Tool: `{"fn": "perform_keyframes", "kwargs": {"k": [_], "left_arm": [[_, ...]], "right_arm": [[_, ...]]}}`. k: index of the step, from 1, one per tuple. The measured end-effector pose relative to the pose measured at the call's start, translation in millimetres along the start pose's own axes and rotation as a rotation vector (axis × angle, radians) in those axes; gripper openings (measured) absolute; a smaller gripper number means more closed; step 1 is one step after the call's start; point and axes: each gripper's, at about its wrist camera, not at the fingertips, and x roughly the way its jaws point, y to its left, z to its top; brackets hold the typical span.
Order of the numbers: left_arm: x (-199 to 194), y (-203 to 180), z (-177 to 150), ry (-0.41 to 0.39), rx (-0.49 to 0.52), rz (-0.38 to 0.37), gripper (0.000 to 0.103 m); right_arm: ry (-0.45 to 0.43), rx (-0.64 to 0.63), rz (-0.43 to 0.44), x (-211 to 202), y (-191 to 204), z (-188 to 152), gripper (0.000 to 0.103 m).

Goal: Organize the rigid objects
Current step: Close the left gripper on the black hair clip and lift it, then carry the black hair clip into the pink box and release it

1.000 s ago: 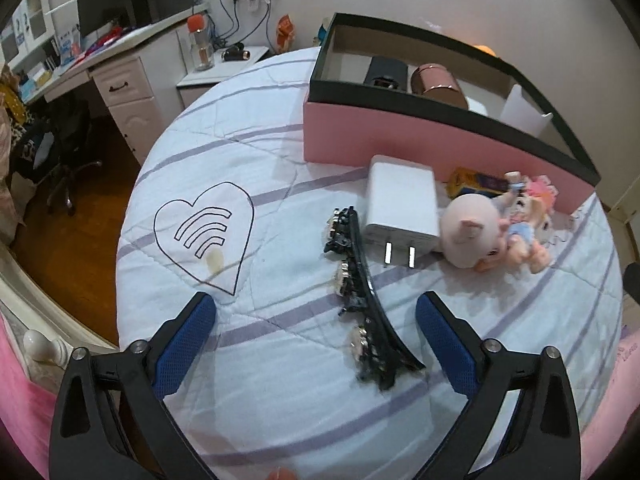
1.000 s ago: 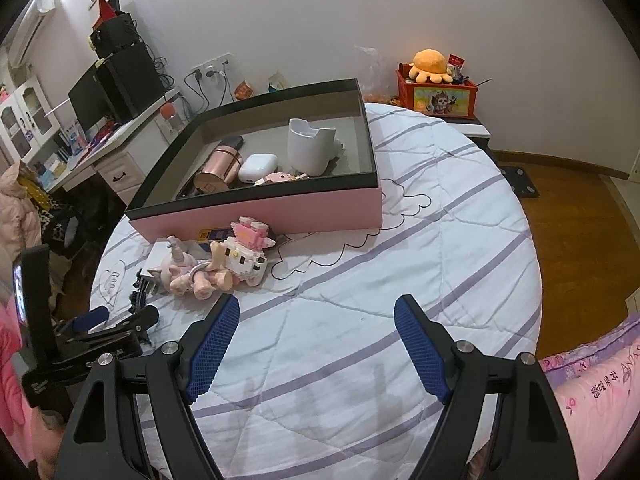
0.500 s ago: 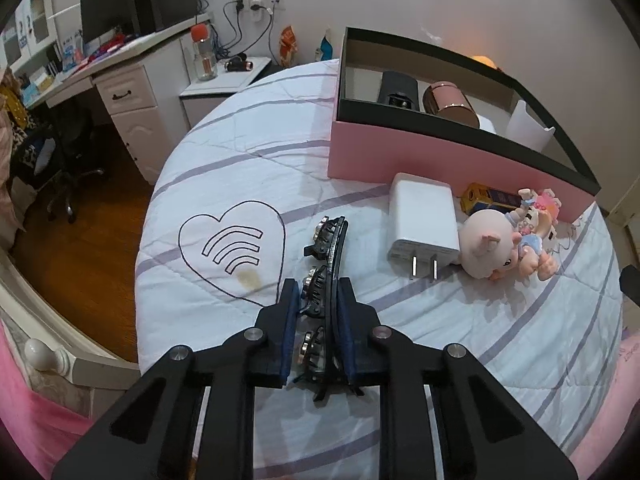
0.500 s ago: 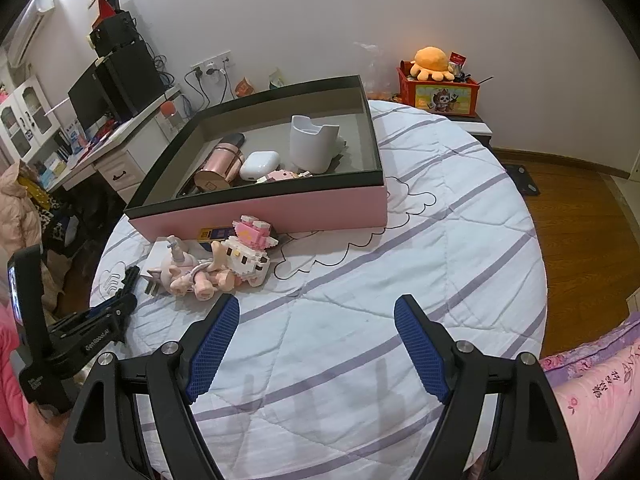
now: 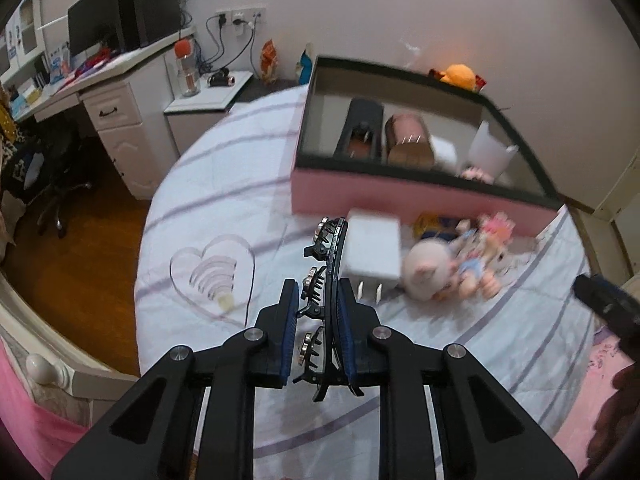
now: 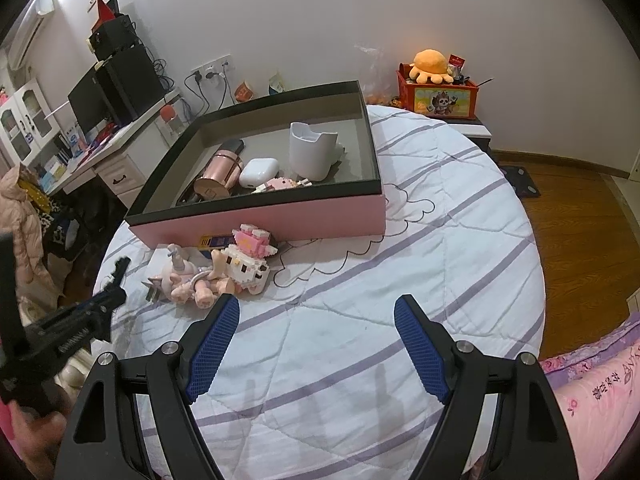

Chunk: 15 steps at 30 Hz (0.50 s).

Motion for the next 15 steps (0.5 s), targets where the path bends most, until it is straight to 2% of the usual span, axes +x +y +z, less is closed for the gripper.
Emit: {"fn": "perform_keyframes", "kwargs": {"k": [8,11,15], "left_arm": [[-3.7,-12.7,55.4,-0.057,0.036,-0.031,0.019],[6.8,-18.4,82.0,-0.074,0.051,-0.034,0.019],[35.9,-26.6,111.3,-0.053,0.068,-0.039,0.019]], "right_arm": [[-0.013,-0.011,0.0,8.0,0.9,20.1,0.081],[-0.025,-0.01,-0.007,10.8,-1.7,32.2,0.081],[-0.033,-0.001,-0.023,16.6,-8.1,46.8,0.081]]}}
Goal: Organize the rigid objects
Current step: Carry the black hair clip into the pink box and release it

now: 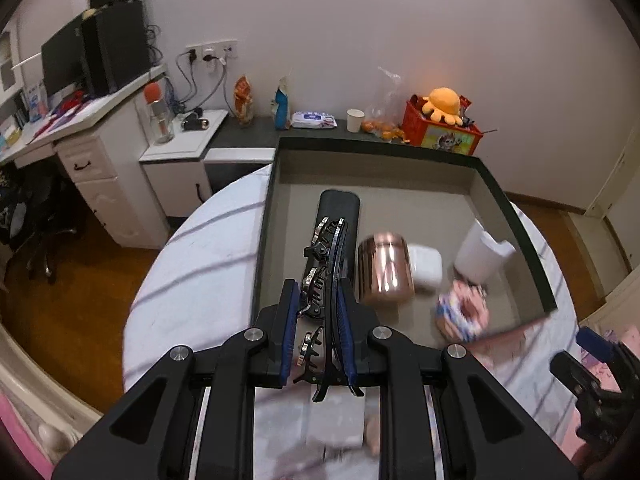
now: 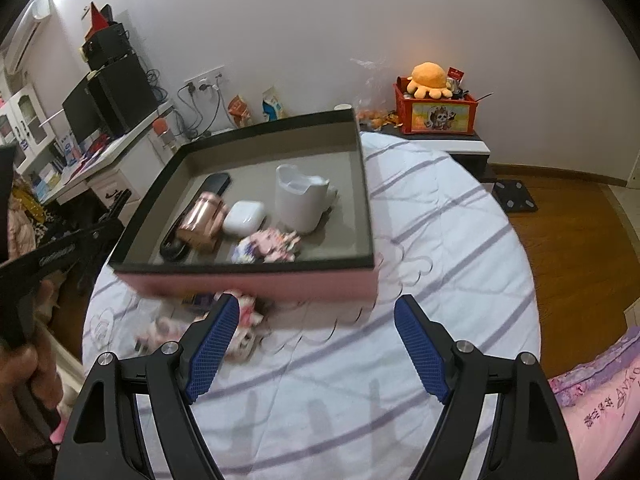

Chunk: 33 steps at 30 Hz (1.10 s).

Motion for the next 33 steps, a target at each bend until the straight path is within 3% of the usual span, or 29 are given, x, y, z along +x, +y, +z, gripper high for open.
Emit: {"fn": "perform_keyframes", "kwargs": {"k": [10,18,20,21,22,23,24,25,27,33], "left_arm": [[62.6,-13.4,21.0,0.074,0.02,-0.003,0.019],[80.4,-11.9,15.7,0.114,-0.002,-0.001,0.025],[76.8,-14.2,15.3,0.112,0.005,-0.001,0.033],[74.4,-14.7,15.1,0.106,0.011,0.02,0.053],[71.6,-15.4,14.9,0.098,0.016,0.043,0.079],[65.3,-15.7,13.9,0.079,0.017,0.002,0.082],[60.0,-15.7,12.7,0.073,0.01,-0.024,0.091],[54.0,-17.1,10.4,0.059,0.009,-0.013,0.098],[41.6,-21.2,7.8,0.027,0.025,0.023,0.103],[2.9,-23.4,-4.9,-0.025,0.035,0.071,0.103]], "right_arm": [[0.025,0.025,-0.03,20.4,-17.6,15.2,0.081],[0.039,0.02,-0.031,25.2,-19.6,14.8,0.081],[0.037,0.021,-0.032,24.4,-19.2,14.1,0.081],[0.035,0.022,-0.032,22.9,-19.2,13.7,0.081],[0.033,0.021,-0.031,21.9,-18.2,13.6,0.081],[0.031,0.021,-0.03,20.6,-17.3,13.2,0.081],[0.028,0.02,-0.029,18.7,-16.4,12.7,0.081],[0.025,0.019,-0.027,16.5,-15.2,11.8,0.081],[0.019,0.017,-0.025,12.2,-13.0,10.0,0.081],[-0.009,0.009,-0.007,-3.2,-4.2,4.8,0.081]]}}
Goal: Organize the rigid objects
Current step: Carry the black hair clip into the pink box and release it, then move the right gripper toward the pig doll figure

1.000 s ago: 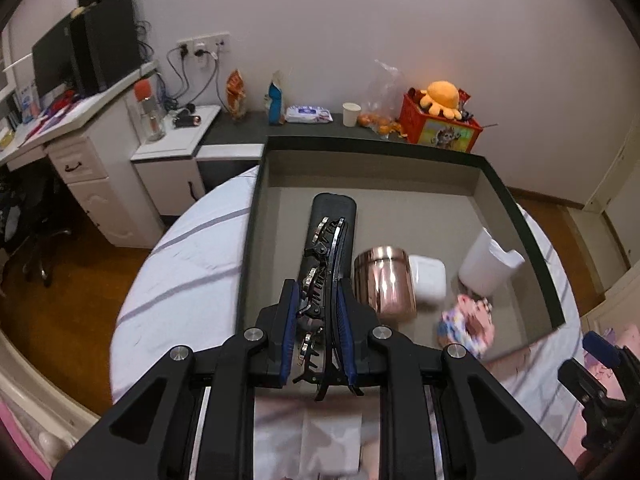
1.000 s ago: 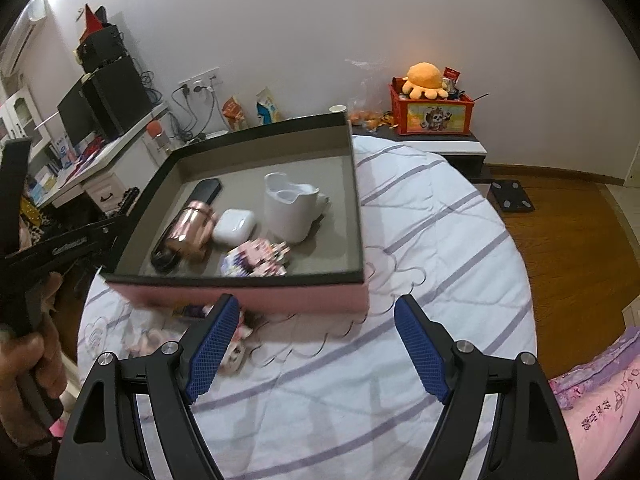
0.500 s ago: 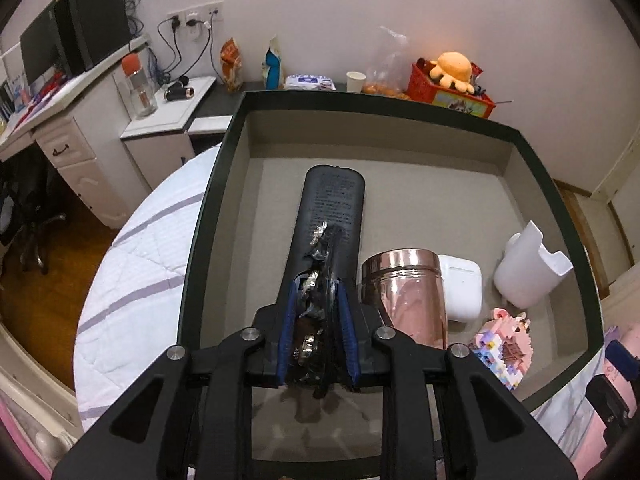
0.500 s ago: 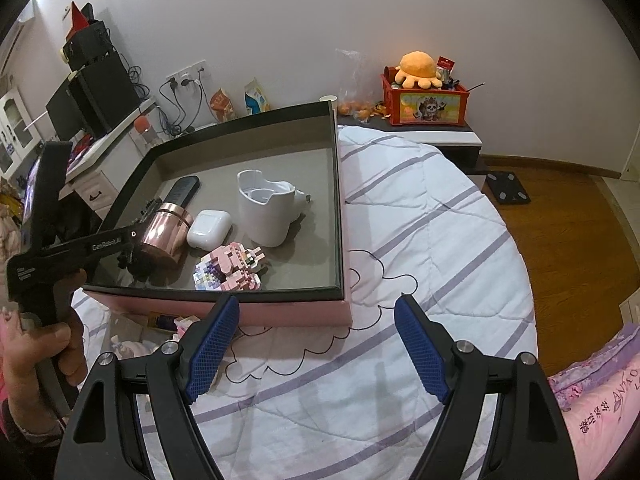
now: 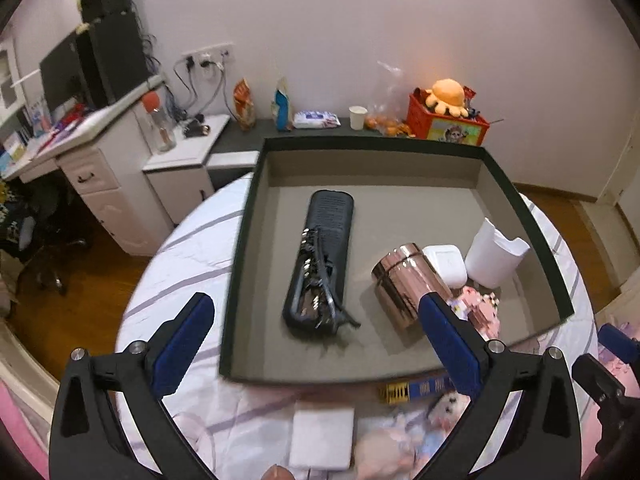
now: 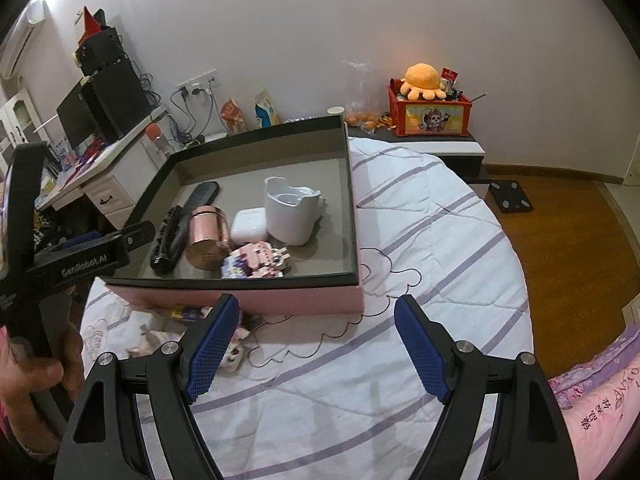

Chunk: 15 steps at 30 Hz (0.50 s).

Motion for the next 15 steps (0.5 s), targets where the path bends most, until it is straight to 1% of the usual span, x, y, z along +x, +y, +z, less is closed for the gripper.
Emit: {"fn": "perform_keyframes", "kwargs": {"k": [2,6,15], "left_arm": [[-14.2,3.9,-5.7,-0.016,-0.013,0.008,0.103],[-40.5,13.0,-17.1,-0.037,-0.033,-0.004,0.103],[-94.8,29.5,-59.5,-0.075,-0.088,-0.008,0.103]], "right_arm": [[-0.012,-0.003,0.006,-6.5,4.4,-2.1,0.081],[-0.031,-0.008,0.017,-18.8,11.2,-8.4,0.081],[-0.057,-0.052,0.051,-42.8,34.1,-25.4,0.081]]}}
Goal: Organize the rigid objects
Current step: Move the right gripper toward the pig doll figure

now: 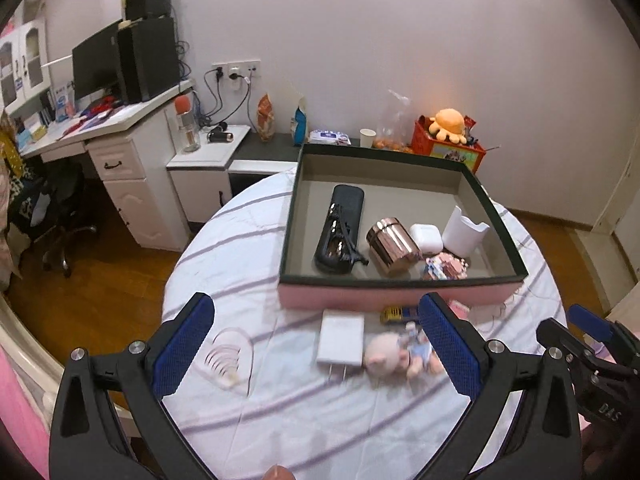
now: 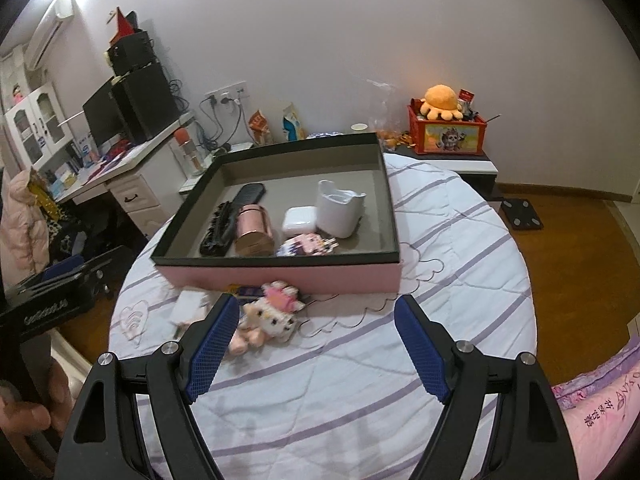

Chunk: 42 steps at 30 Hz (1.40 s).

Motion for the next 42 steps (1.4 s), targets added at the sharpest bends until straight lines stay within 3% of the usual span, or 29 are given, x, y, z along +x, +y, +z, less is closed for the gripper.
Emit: {"fn": "perform_keyframes", "kwargs": {"k": [12,21,35,42], "left_arm": [[-16.2,16.9,-40.2,0.05,-0.064,-0.001,0.103],[-14.1,21.5,-46.4,0.058,-0.071,0.007,0.103],[15.7,32.1,-46.9,0.116,-0.087,0.012,0.103],[36.8,35.7,-42.9,0.148,-0.097,0.005,0.103]], "right_arm": [[0.007,-0.018,0.013,-13.8,14.0,-22.1,0.081],[0.022,-0.005,-0.003,-11.8,10.0,-26.6,0.081],[0.11,0.058,0.036,57.0,15.3,-10.0,0.081],[0.147,0.095,0.009,81.7,5.9,-6.1,0.081]]}}
